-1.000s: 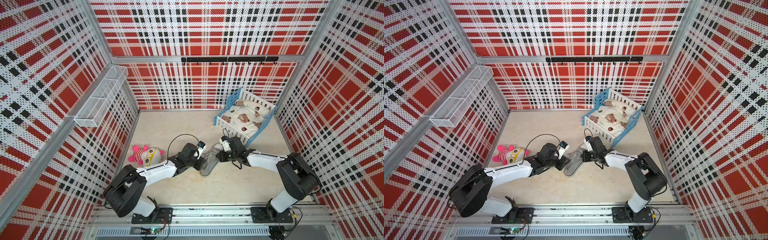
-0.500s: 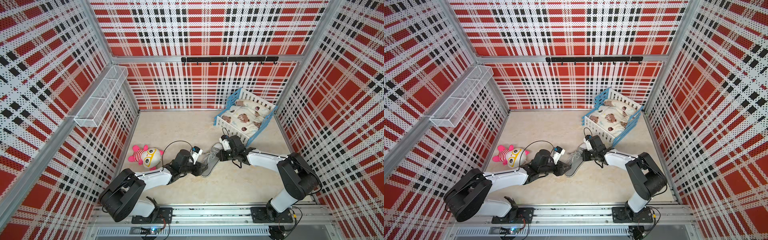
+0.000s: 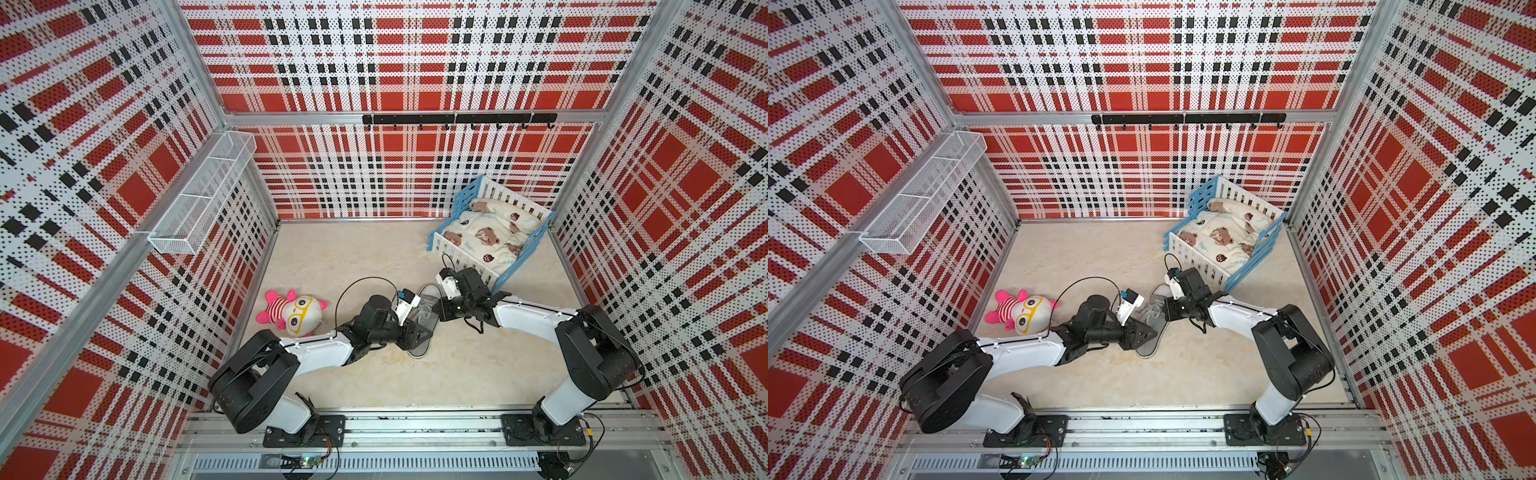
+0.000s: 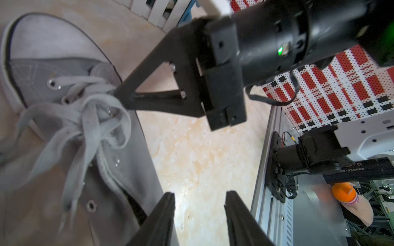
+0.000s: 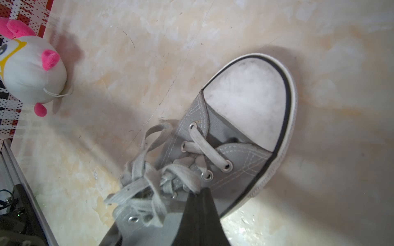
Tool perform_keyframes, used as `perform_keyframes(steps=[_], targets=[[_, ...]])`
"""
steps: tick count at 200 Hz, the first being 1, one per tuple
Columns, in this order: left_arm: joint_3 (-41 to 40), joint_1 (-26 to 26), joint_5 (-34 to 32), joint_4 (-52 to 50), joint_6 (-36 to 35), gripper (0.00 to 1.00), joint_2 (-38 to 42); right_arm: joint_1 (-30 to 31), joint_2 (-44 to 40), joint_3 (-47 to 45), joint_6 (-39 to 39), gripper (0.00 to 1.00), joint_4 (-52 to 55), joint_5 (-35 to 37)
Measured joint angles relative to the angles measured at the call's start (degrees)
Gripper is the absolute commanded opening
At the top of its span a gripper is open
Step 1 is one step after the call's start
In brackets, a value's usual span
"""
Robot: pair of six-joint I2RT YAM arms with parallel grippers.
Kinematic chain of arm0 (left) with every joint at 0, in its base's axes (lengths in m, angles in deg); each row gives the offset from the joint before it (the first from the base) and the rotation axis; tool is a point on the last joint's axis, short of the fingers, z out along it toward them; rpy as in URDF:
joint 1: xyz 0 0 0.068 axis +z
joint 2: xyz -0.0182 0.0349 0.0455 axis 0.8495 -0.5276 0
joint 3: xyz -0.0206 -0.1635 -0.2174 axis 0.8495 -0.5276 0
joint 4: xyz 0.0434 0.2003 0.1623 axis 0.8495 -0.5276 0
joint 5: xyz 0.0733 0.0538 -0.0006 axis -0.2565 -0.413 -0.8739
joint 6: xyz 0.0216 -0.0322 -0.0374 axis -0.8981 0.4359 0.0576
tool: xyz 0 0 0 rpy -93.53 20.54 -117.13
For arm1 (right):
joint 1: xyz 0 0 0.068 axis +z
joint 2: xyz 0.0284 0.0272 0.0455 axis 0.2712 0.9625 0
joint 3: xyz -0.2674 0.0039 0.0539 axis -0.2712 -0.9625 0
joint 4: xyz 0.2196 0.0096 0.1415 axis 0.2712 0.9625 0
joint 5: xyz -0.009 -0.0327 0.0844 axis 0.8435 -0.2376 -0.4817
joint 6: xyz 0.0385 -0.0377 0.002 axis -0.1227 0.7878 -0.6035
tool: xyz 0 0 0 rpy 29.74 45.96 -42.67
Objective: Tie the shoes
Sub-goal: Tie the shoelace on the shoe.
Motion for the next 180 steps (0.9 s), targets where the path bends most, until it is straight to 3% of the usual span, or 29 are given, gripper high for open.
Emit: perform_keyframes(steps=[43, 67, 128, 180], targets=[[-3.87, 6.19, -4.07, 0.37, 1.57, 0.40, 6.54, -0.04, 0.00, 0.85, 0.66, 0.00, 0.74, -0.52], [-6.36, 6.40, -5.31, 0.50, 2.14, 0.39, 7.74, -0.04, 0.02, 1.27, 1.01, 0.00, 0.98, -0.52], [-8.37, -1.84, -5.70, 2.05, 5.29, 0.40, 1.97, -0.04, 0.04, 1.57, 1.53, 0.00, 1.66, -0.46], [-5.07, -4.42, -3.98, 5.29, 6.99, 0.40, -1.64, -0.11, 0.04, 1.57, 1.75, 0.00, 2.27, -0.46]])
